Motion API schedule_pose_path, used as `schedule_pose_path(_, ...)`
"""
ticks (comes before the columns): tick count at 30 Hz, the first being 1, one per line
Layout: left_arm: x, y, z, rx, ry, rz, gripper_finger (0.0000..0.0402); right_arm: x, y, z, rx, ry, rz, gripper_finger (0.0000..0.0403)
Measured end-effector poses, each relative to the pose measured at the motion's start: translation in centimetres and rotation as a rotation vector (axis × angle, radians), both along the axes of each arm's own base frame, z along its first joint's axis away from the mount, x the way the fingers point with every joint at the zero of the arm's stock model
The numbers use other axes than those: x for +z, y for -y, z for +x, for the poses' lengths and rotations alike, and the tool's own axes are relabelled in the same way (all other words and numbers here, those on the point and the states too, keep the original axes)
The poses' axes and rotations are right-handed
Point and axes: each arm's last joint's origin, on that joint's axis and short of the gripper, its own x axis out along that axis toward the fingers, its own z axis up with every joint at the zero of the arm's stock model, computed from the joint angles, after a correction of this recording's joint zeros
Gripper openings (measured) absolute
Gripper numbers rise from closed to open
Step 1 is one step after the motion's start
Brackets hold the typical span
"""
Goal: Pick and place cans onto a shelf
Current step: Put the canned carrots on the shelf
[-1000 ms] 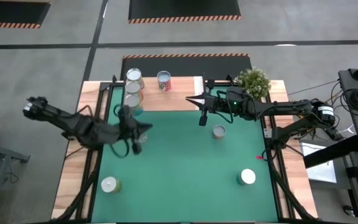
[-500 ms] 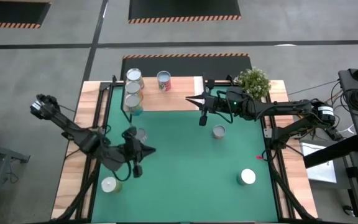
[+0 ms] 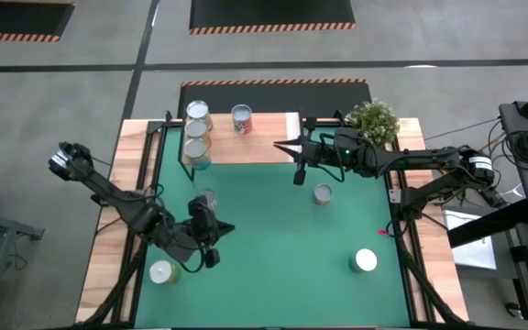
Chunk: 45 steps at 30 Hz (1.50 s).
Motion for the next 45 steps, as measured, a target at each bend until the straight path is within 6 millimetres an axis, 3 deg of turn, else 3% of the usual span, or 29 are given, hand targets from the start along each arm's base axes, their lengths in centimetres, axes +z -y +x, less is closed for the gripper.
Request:
schedule_pose_path(15,-1.4,-0.4,-0.7,0.159,-0.088,-0.173,0.0,0.2,0.0,0.0,-0.002,0.015,-0.033,0.0013)
schedule_pose_path(27,-3.0,-1.4,-2.6,0.374,-0.311,-0.401,0.0,0.4,0.0,0.0,-0.003,0.028,-0.048,0.0013)
schedule_pose_path(45,-4.5,-5.7,-1.4,0.67,-0.397,-0.32,0.0011,0.4,0.0,0.0,-0.005,0.026,-0.08,0.0013)
